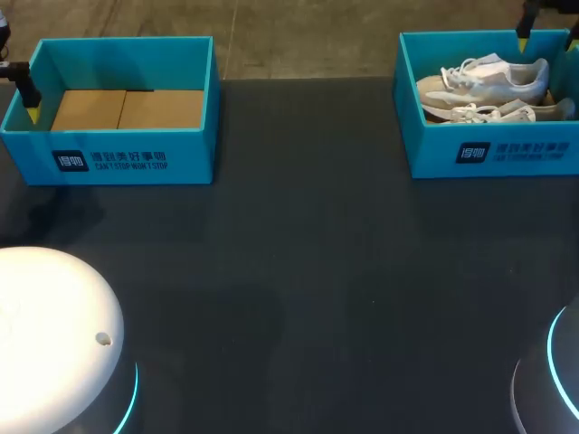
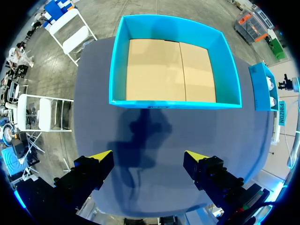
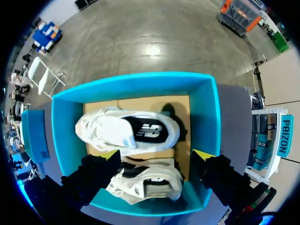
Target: Take the shoe out of the shoebox, open the shoe tongue, remove and reinsert the insole, then place the shoe into the shoebox
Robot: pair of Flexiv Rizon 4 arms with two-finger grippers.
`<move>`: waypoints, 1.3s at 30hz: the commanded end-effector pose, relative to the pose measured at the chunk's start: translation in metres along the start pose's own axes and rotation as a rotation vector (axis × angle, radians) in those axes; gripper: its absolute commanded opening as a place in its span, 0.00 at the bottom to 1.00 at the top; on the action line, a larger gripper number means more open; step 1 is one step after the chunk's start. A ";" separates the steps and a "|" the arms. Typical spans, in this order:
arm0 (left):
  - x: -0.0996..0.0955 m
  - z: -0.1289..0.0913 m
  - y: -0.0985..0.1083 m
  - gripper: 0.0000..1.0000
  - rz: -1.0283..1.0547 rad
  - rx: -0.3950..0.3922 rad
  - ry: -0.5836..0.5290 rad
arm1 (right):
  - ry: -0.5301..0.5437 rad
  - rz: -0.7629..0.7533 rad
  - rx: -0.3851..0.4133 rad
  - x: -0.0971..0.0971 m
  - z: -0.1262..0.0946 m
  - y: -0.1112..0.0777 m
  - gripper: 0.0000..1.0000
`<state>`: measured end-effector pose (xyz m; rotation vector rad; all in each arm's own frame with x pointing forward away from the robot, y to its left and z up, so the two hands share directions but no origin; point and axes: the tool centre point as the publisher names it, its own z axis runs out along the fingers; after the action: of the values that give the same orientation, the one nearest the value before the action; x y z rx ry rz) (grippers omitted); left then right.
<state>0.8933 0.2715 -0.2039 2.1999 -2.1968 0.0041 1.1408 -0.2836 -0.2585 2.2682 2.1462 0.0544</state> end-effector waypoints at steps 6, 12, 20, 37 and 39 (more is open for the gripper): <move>0.000 0.000 0.001 1.00 0.000 0.002 -0.001 | 0.049 -0.022 -0.032 0.036 -0.029 -0.054 1.00; 0.000 0.000 0.001 1.00 0.000 0.002 -0.001 | 0.051 -0.044 -0.018 0.059 -0.040 -0.078 1.00; 0.000 0.000 0.001 1.00 0.000 0.002 -0.001 | 0.035 -0.029 0.001 0.086 -0.042 -0.112 1.00; 0.000 0.000 0.001 1.00 0.000 0.002 -0.001 | 0.038 -0.003 0.000 0.121 -0.040 -0.167 1.00; 0.000 0.000 0.001 1.00 0.000 0.002 -0.001 | 0.043 -0.005 0.000 0.125 -0.040 -0.172 1.00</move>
<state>0.8933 0.2715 -0.2039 2.1999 -2.1967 0.0041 0.9838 -0.1519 -0.2226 2.3255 2.2246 0.0050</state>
